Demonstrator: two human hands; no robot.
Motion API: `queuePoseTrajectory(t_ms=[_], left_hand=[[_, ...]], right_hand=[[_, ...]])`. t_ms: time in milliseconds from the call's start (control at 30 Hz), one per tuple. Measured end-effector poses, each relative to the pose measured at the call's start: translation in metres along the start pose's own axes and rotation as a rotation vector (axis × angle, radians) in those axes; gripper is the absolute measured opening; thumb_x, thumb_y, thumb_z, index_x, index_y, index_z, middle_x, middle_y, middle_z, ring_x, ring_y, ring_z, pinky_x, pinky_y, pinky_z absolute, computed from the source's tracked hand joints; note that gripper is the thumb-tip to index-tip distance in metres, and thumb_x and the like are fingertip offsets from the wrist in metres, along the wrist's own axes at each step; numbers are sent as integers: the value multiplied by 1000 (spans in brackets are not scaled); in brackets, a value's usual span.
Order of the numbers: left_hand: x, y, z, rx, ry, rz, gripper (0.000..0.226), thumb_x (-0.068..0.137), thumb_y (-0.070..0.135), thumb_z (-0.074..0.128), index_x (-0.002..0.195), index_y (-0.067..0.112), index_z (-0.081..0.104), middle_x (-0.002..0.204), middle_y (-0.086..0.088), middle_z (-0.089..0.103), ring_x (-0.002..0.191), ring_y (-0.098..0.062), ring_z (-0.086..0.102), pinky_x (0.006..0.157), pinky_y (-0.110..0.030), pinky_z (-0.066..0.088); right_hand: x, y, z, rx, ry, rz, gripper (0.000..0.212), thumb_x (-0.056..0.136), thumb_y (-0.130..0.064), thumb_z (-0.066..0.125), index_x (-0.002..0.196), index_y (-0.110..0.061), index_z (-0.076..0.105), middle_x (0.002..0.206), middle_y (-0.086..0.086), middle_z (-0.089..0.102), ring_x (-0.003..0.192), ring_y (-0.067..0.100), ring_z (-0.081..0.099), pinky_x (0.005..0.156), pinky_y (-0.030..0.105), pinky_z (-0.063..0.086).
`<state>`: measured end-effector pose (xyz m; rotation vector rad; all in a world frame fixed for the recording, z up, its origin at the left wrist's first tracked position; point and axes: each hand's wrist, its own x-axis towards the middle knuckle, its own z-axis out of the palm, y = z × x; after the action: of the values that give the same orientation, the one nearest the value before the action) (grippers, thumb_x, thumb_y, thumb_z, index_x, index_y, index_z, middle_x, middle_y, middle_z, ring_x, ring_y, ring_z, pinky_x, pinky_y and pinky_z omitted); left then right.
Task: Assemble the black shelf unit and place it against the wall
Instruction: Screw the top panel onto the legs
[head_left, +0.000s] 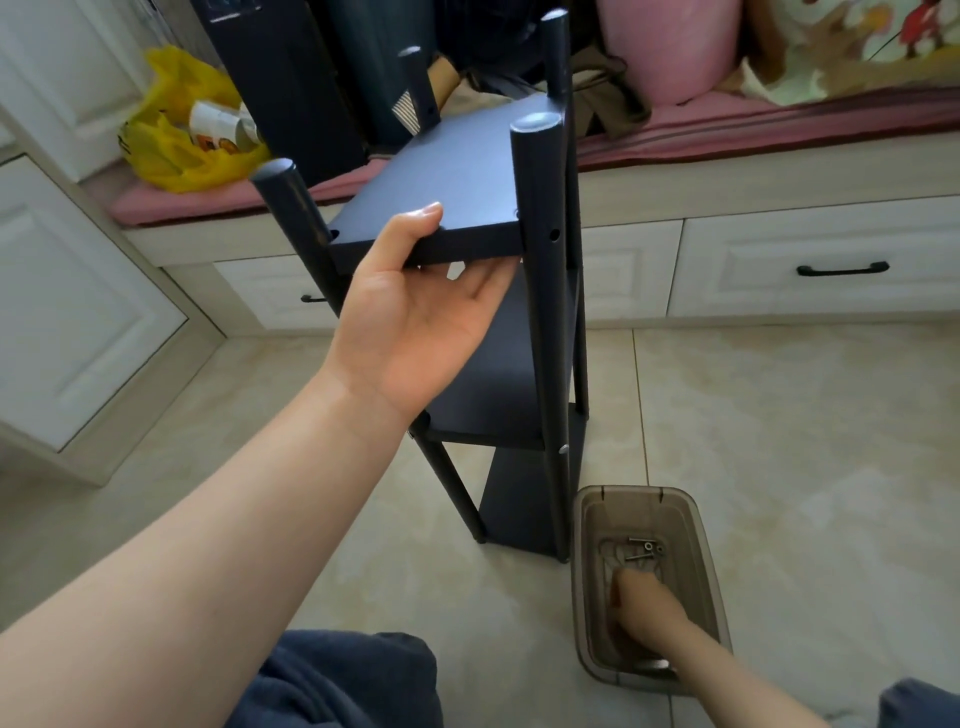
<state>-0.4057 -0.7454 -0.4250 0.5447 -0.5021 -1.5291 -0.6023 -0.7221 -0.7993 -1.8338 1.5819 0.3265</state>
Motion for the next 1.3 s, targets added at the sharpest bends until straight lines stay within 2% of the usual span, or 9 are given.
queuePoseTrajectory(t_ms=[100, 233, 367, 500, 633, 800, 1000, 1200, 1300], left_hand=[[-1, 0, 1, -13, -21, -17, 13, 92, 7, 58, 83, 3, 66, 147, -16, 52, 129, -38, 57, 112, -47, 44], [-4, 2, 3, -6, -32, -20, 32, 95, 8, 54, 69, 3, 72, 144, -16, 55, 130, -36, 57, 114, -46, 42], [-4, 5, 2, -18, -49, -28, 14, 97, 8, 54, 90, 4, 65, 147, -17, 52, 130, -35, 58, 115, -46, 40], [-4, 4, 1, -16, -43, -20, 11, 98, 9, 53, 105, 4, 60, 146, -18, 53, 128, -35, 59, 114, -46, 42], [-2, 4, -2, -28, -41, -30, 27, 98, 10, 53, 124, 3, 54, 144, -19, 55, 127, -35, 60, 113, -46, 43], [-2, 4, -2, -46, -69, -37, 40, 96, 9, 54, 135, 2, 49, 144, -19, 55, 127, -36, 59, 111, -46, 46], [-3, 6, 1, -29, -85, -31, 12, 94, 6, 55, 106, 5, 58, 139, -17, 59, 126, -36, 60, 111, -47, 44], [-3, 6, 4, -16, -66, -25, 18, 93, 7, 55, 111, 3, 57, 141, -19, 58, 125, -36, 61, 109, -47, 48], [-2, 7, 5, 0, -58, -9, 38, 91, 7, 55, 129, 0, 51, 140, -19, 59, 124, -35, 62, 104, -46, 50]], right_hand=[[-5, -10, -32, -81, 52, -35, 14, 97, -11, 47, 98, -22, 55, 108, 1, 62, 103, 22, 62, 79, 29, 49], [-20, -35, -87, -136, 50, -83, 12, 89, -17, 62, 94, -21, 52, 101, 2, 59, 95, 23, 63, 74, 30, 49], [-44, -63, -142, -237, 93, -178, 6, 88, -17, 61, 94, -15, 62, 92, 3, 57, 90, 26, 63, 70, 30, 47], [-84, -88, -199, -287, 128, -276, 14, 89, -17, 69, 103, -13, 67, 93, 1, 66, 87, 19, 65, 79, 30, 56], [-140, -99, -256, -186, 233, -452, 11, 87, -23, 74, 81, -22, 65, 84, -5, 73, 79, 8, 67, 74, 24, 56], [-202, -99, -304, 153, 489, -621, 12, 80, -27, 81, 77, -24, 69, 76, -10, 71, 73, 0, 66, 69, 17, 52], [-236, -110, -321, 513, 742, -806, 11, 78, -14, 81, 79, -15, 70, 75, -5, 72, 70, 10, 69, 70, 26, 59], [-232, -119, -311, 528, 838, -835, 14, 78, -13, 82, 77, -17, 68, 76, -11, 71, 74, 9, 69, 73, 20, 57], [-227, -122, -309, 518, 833, -836, 15, 78, -14, 82, 76, -19, 68, 76, -12, 70, 73, 9, 68, 72, 20, 56]])
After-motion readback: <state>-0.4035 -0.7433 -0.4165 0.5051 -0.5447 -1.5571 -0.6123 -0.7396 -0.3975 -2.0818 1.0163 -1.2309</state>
